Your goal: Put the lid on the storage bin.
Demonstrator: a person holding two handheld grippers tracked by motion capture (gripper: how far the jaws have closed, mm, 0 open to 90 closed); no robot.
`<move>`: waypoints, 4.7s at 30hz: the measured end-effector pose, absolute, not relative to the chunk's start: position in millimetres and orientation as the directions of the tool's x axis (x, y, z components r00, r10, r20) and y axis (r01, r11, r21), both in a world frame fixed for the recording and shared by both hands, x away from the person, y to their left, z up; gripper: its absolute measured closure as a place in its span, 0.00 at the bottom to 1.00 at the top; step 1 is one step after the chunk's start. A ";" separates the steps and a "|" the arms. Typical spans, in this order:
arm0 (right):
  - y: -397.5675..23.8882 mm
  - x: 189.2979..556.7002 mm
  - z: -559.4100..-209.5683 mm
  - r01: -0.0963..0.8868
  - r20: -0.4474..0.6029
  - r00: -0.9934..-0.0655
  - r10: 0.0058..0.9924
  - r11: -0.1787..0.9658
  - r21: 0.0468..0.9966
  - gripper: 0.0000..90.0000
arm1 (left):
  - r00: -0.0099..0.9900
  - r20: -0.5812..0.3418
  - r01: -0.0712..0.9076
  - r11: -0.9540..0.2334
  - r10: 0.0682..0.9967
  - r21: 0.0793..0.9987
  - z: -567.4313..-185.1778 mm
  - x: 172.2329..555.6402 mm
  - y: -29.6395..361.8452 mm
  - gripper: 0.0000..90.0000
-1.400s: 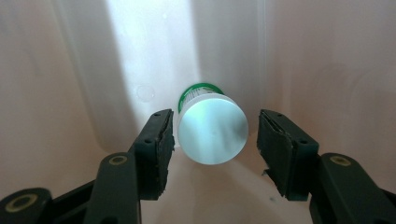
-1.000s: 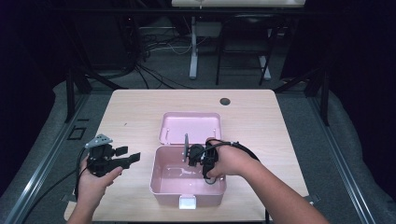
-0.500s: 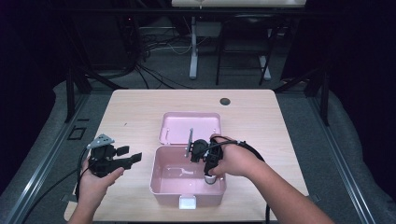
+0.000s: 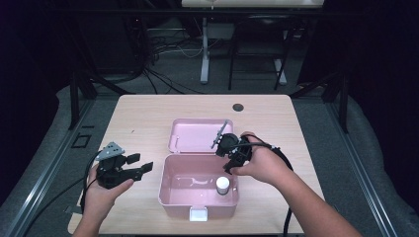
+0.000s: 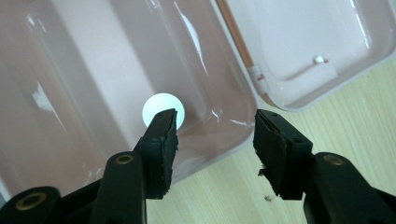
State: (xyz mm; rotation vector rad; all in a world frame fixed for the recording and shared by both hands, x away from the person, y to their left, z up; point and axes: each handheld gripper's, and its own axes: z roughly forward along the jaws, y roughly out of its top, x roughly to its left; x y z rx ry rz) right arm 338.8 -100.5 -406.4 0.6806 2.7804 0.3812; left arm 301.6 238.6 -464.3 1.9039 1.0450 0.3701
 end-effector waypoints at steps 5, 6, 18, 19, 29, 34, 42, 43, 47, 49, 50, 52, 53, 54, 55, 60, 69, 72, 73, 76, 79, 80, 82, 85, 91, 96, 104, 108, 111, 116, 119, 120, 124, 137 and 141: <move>-105.3 339.4 -405.2 0.426 -0.185 -0.847 0.498 0.845 0.323 0.55 | 0.618 -0.138 0.508 -0.260 0.774 0.821 -463.4 300.6 234.2 0.43; -106.9 339.3 -405.9 0.432 -0.188 -0.840 0.508 0.838 0.333 0.56 | 0.624 -0.133 0.506 -0.269 0.770 0.819 -463.6 300.3 232.3 0.43; -115.6 339.7 -402.3 0.474 -0.146 -0.799 0.584 0.760 0.444 0.60 | 0.639 -0.123 0.498 -0.286 0.759 0.819 -462.9 296.9 224.3 0.52; -115.6 339.7 -402.3 0.474 -0.146 -0.799 0.584 0.760 0.444 0.60 | 0.639 -0.123 0.498 -0.286 0.759 0.819 -462.9 296.9 224.3 0.52; -121.7 342.8 -404.9 0.491 -0.137 -0.779 0.612 0.731 0.474 0.61 | 0.653 -0.144 0.501 -0.281 0.744 0.819 -459.9 292.5 217.7 0.57; -127.0 346.1 -405.1 0.526 -0.115 -0.746 0.656 0.686 0.502 0.61 | 0.670 -0.155 0.501 -0.288 0.726 0.816 -461.8 292.4 214.3 0.57; -137.4 352.0 -404.7 0.576 -0.064 -0.685 0.726 0.593 0.562 0.62 | 0.688 -0.151 0.492 -0.304 0.709 0.816 -462.0 290.3 208.4 0.57; -138.6 352.9 -404.8 0.580 -0.060 -0.681 0.730 0.587 0.565 0.62 | 0.691 -0.147 0.491 -0.311 0.708 0.814 -462.0 290.2 208.1 0.57; -142.6 356.0 -407.0 0.594 -0.053 -0.661 0.748 0.565 0.573 0.62 | 0.694 -0.139 0.492 -0.325 0.706 0.808 -463.5 289.9 205.8 0.60; -144.5 357.6 -408.1 0.602 -0.049 -0.651 0.758 0.554 0.574 0.62 | 0.700 -0.142 0.492 -0.329 0.700 0.806 -464.2 289.8 204.7 0.63; -145.6 358.5 -408.3 0.608 -0.045 -0.646 0.762 0.550 0.573 0.62 | 0.703 -0.139 0.491 -0.334 0.697 0.805 -464.5 289.6 204.0 0.65; -147.7 360.5 -409.0 0.613 -0.040 -0.634 0.773 0.533 0.583 0.63 | 0.705 -0.127 0.487 -0.347 0.698 0.802 -465.2 289.4 202.7 0.66; -148.7 361.5 -409.3 0.616 -0.035 -0.629 0.777 0.525 0.587 0.63 | 0.706 -0.128 0.489 -0.348 0.696 0.800 -465.5 289.3 202.2 0.68; -149.8 362.4 -409.0 0.623 -0.030 -0.623 0.782 0.519 0.585 0.64 | 0.707 -0.127 0.488 -0.349 0.696 0.800 -466.0 289.3 201.7 0.68; -150.7 363.5 -409.6 0.625 -0.026 -0.617 0.787 0.509 0.592 0.64 | 0.712 -0.124 0.487 -0.359 0.691 0.796 -465.9 289.4 201.8 0.69; -154.7 368.3 -410.8 0.645 -0.008 -0.587 0.809 0.474 0.599 0.64 | 0.713 -0.127 0.494 -0.365 0.690 0.789 -467.6 288.8 199.9 0.73; -157.4 376.1 -412.7 0.667 0.018 -0.552 0.833 0.429 0.609 0.64 | 0.719 -0.115 0.491 -0.384 0.685 0.782 -469.6 288.6 198.0 0.80; -157.0 379.3 -414.9 0.673 0.017 -0.545 0.839 0.425 0.606 0.64 | 0.721 -0.114 0.491 -0.388 0.683 0.780 -469.7 288.9 198.8 0.82; -157.0 379.3 -414.9 0.673 0.017 -0.545 0.839 0.425 0.606 0.64 | 0.721 -0.114 0.491 -0.388 0.683 0.780 -469.7 288.9 198.8 0.83; -155.9 382.0 -416.5 0.679 0.024 -0.533 0.846 0.411 0.609 0.64 | 0.720 -0.121 0.494 -0.381 0.684 0.782 -469.9 288.9 199.4 0.84; -155.3 384.3 -417.5 0.683 0.025 -0.525 0.851 0.404 0.608 0.64 | 0.718 -0.126 0.496 -0.377 0.684 0.782 -469.9 288.8 199.5 0.85; -155.0 385.2 -417.8 0.685 0.029 -0.523 0.852 0.400 0.610 0.64 | 0.718 -0.126 0.496 -0.376 0.684 0.783 -469.8 288.7 199.6 0.85; -154.8 386.6 -418.1 0.688 0.029 -0.514 0.858 0.391 0.611 0.64 | 0.719 -0.122 0.493 -0.378 0.685 0.784 -469.7 288.6 199.5 0.85; -154.4 389.0 -419.0 0.693 0.035 -0.505 0.862 0.381 0.613 0.64 | 0.721 -0.124 0.493 -0.378 0.682 0.784 -469.9 288.8 199.9 0.85; -153.5 392.9 -421.0 0.698 0.043 -0.491 0.870 0.363 0.617 0.65 | 0.720 -0.140 0.501 -0.370 0.680 0.782 -470.4 289.9 201.4 0.85; -153.2 401.0 -425.4 0.718 0.063 -0.458 0.887 0.327 0.615 0.66 | 0.718 -0.139 0.502 -0.369 0.682 0.782 -470.3 289.5 200.8 0.85; -152.6 413.2 -432.5 0.753 0.091 -0.406 0.910 0.276 0.597 0.68 | 0.718 -0.146 0.504 -0.363 0.681 0.784 -470.8 289.8 201.5 0.85; -152.5 417.1 -434.4 0.767 0.105 -0.383 0.918 0.253 0.590 0.70 | 0.719 -0.142 0.502 -0.367 0.681 0.783 -470.6 289.8 201.4 0.85; -152.2 419.7 -436.1 0.771 0.106 -0.373 0.922 0.245 0.588 0.71 | 0.716 -0.143 0.504 -0.365 0.683 0.783 -470.6 289.5 201.0 0.85; -151.2 427.5 -441.2 0.787 0.124 -0.341 0.932 0.211 0.579 0.72 | 0.711 -0.140 0.504 -0.360 0.690 0.785 -471.2 289.1 199.9 0.85; -151.4 431.7 -444.6 0.795 0.129 -0.326 0.937 0.197 0.573 0.72 | 0.710 -0.141 0.506 -0.360 0.690 0.784 -471.1 289.0 200.1 0.84; -151.5 432.6 -445.0 0.803 0.136 -0.318 0.938 0.190 0.565 0.72 | 0.710 -0.143 0.507 -0.360 0.689 0.783 -471.1 288.9 200.2 0.84; -152.3 437.4 -448.4 0.811 0.160 -0.302 0.940 0.165 0.561 0.73 | 0.714 -0.144 0.508 -0.367 0.685 0.779 -470.5 288.5 200.6 0.84; -151.3 445.9 -453.3 0.815 0.169 -0.276 0.946 0.137 0.563 0.74 | 0.719 -0.152 0.512 -0.369 0.678 0.776 -470.2 288.8 201.7 0.84; -149.5 449.1 -454.8 0.816 0.178 -0.268 0.947 0.125 0.564 0.75 | 0.720 -0.145 0.507 -0.372 0.678 0.777 -470.3 288.5 201.1 0.84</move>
